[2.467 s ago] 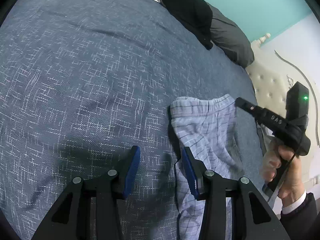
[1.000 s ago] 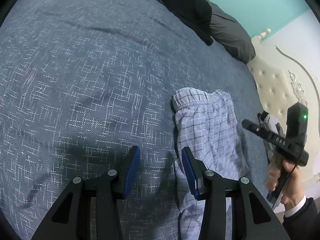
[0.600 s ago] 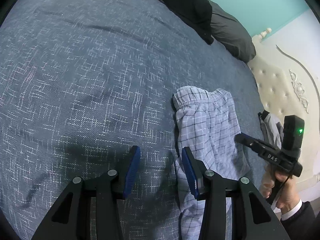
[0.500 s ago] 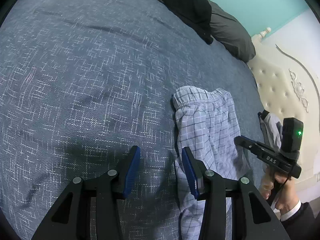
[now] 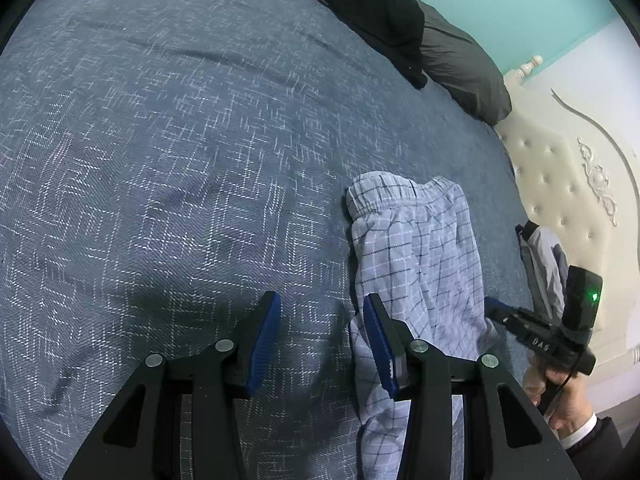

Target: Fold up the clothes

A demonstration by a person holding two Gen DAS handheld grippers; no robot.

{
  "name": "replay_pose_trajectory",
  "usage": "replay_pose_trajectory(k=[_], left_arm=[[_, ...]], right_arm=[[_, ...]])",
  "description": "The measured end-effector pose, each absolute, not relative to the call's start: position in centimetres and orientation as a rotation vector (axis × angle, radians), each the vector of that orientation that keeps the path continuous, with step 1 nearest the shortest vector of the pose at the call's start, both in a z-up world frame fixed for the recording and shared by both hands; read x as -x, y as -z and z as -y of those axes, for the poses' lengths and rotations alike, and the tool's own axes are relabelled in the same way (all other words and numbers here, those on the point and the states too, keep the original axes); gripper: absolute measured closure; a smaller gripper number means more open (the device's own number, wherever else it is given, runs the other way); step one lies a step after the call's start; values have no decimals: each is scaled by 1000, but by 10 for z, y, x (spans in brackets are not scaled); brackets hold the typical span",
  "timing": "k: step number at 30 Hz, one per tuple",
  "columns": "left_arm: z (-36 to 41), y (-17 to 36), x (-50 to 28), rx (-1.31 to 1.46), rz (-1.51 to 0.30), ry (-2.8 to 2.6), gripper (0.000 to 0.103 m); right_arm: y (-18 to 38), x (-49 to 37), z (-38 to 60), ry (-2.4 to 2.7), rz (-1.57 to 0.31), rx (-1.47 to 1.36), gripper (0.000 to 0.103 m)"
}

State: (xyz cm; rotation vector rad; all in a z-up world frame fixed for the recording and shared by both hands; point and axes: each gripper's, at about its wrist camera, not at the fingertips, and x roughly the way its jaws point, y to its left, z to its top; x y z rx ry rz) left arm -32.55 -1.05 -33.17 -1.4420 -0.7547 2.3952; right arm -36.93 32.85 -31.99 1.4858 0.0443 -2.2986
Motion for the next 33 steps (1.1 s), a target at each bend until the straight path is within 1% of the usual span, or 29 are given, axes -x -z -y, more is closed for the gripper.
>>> replay_pose_trajectory(k=[2, 3, 5, 7, 14, 17, 23, 30, 33], left_arm=[[10, 332, 326, 1443, 754, -2395, 56], [10, 332, 326, 1443, 754, -2395, 56], [10, 332, 326, 1444, 755, -2394, 56], [10, 332, 326, 1445, 756, -2394, 56], [9, 333, 326, 1446, 753, -2393, 56], [9, 333, 326, 1446, 750, -2395, 56], [8, 334, 326, 1449, 751, -2394, 56], [6, 335, 327, 1450, 748, -2389, 56], [5, 335, 327, 1450, 745, -2389, 56]], right_arm=[[323, 366, -324, 2301, -87, -1489, 86], [324, 365, -323, 2298, -90, -1487, 91], [325, 364, -319, 2293, -99, -1485, 93], [324, 362, -319, 2304, -120, -1489, 93], [308, 351, -327, 2304, -35, -1431, 93], [314, 350, -326, 2272, -94, -1467, 93], [326, 366, -320, 2245, -124, -1515, 92], [330, 380, -297, 2229, -209, -1507, 92], [331, 381, -289, 2212, -272, -1495, 92]])
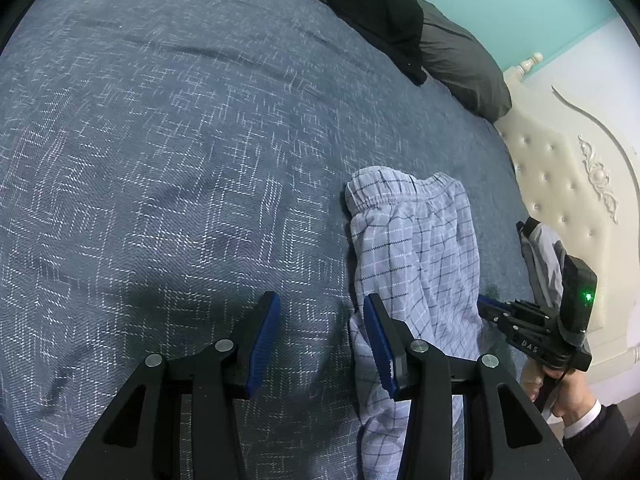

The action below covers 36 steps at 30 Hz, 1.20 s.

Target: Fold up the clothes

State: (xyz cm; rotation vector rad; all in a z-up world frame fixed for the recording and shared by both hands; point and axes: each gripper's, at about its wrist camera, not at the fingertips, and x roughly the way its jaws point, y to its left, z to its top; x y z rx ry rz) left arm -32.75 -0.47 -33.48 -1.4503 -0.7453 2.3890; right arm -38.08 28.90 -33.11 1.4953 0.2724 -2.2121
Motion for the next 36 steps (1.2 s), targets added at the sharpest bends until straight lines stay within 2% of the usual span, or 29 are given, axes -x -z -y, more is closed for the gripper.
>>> replay_pose_trajectory(k=[5, 11, 17, 19, 21, 28, 29, 33, 36], left_arm=[[4, 335, 328, 1451, 741, -2389, 56], [5, 335, 328, 1450, 738, -2385, 56], [6, 335, 328, 1449, 735, -2383, 56], [7, 335, 328, 1450, 736, -2383, 56], [7, 336, 328, 1451, 733, -2383, 56], [7, 336, 329, 1450, 727, -2376, 56], [7, 336, 329, 1450, 726, -2376, 56], [7, 335, 328, 1450, 731, -2379, 56], [8, 335, 328, 1450, 727, -2379, 56]], right_arm=[[331, 372, -280, 2220, -320, -1467, 102], [317, 355, -289, 2259, -295, -1436, 103], [328, 371, -300, 2241, -222, -1485, 101], [330, 374, -299, 2231, -216, -1477, 97], [332, 376, -296, 2217, -205, -1486, 78], [335, 381, -279, 2202, -292, -1478, 77], [336, 381, -277, 2198, -302, -1475, 77], [338, 382, -267, 2191, -372, -1471, 92], [337, 369, -257, 2205, -391, -1452, 99]])
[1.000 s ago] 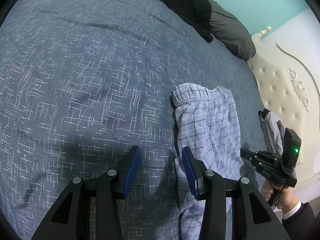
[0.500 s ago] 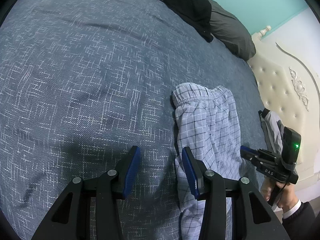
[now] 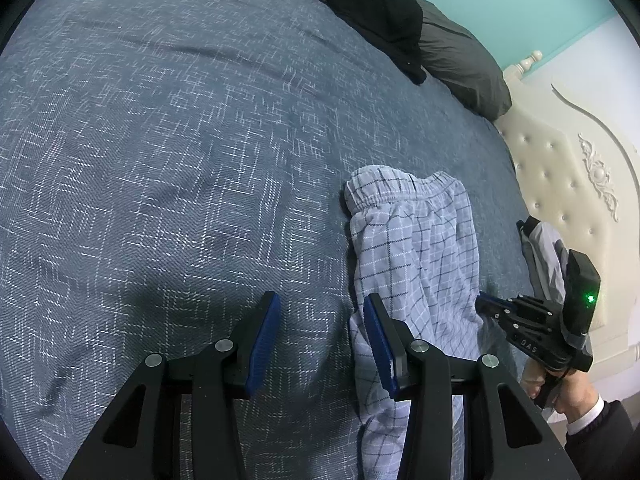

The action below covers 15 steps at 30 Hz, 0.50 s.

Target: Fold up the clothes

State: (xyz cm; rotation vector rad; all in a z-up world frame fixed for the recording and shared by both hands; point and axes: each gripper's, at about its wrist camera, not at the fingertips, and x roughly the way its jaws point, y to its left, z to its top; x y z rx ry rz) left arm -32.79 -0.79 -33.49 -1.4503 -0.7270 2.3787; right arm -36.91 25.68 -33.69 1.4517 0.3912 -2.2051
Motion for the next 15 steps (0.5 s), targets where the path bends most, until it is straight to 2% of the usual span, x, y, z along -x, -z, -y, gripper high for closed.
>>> replay_pose_trajectory(k=[10, 15], left_arm=[[6, 335, 327, 1450, 725, -2380, 56], [5, 336, 326, 1450, 730, -2383, 56]], right_arm=[[316, 355, -265, 2290, -333, -1412, 100], [307, 357, -297, 2328, -216, -1440, 100]])
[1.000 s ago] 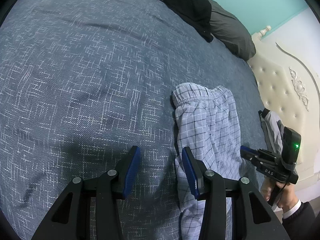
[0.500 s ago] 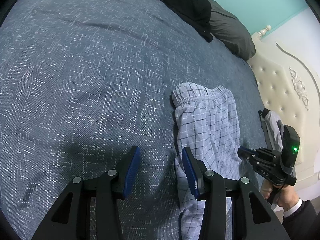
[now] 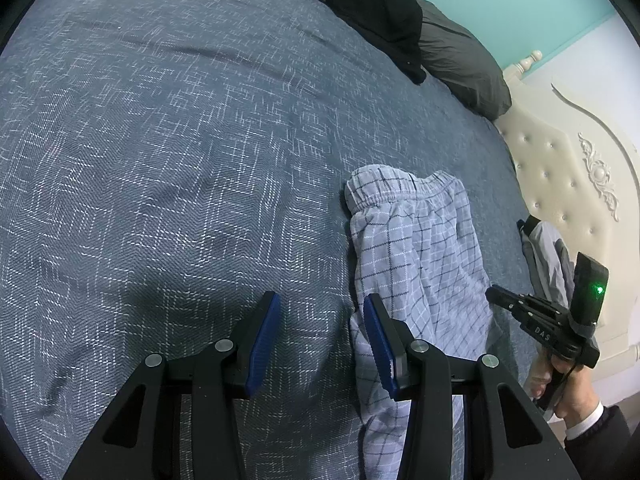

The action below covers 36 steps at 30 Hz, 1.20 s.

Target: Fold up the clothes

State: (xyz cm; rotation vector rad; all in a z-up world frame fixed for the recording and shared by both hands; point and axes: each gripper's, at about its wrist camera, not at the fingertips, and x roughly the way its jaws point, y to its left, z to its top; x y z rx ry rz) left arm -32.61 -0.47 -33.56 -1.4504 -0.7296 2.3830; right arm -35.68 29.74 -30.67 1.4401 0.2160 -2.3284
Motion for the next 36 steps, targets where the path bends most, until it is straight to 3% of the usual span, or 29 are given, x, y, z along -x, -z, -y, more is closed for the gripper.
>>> replay_pose_trajectory(k=[10, 14, 16, 18, 23, 26, 27, 28, 36], left_arm=[[5, 335, 324, 1449, 739, -2388, 56], [6, 336, 324, 1448, 739, -2389, 56], [6, 336, 324, 1448, 737, -2388, 56], [6, 335, 324, 1447, 737, -2386, 56], [6, 335, 326, 1448, 736, -2382, 56], [7, 335, 326, 1447, 738, -2383, 56], [7, 335, 325, 1447, 738, -2383, 56], [7, 335, 325, 1447, 740, -2385, 56], [5, 335, 327, 1448, 735, -2385, 56]], right_arm=[[312, 367, -323, 2384, -131, -1509, 101], [297, 372, -338, 2435, 40, -1468, 100], [292, 379, -339, 2419, 119, -1445, 97], [288, 389, -333, 2397, 120, -1422, 80], [293, 397, -308, 2334, 30, -1427, 77], [305, 401, -303, 2312, -25, -1454, 79], [305, 400, -303, 2320, -35, -1454, 93], [306, 401, -304, 2330, -33, -1455, 99], [303, 396, -313, 2343, 26, -1421, 102]])
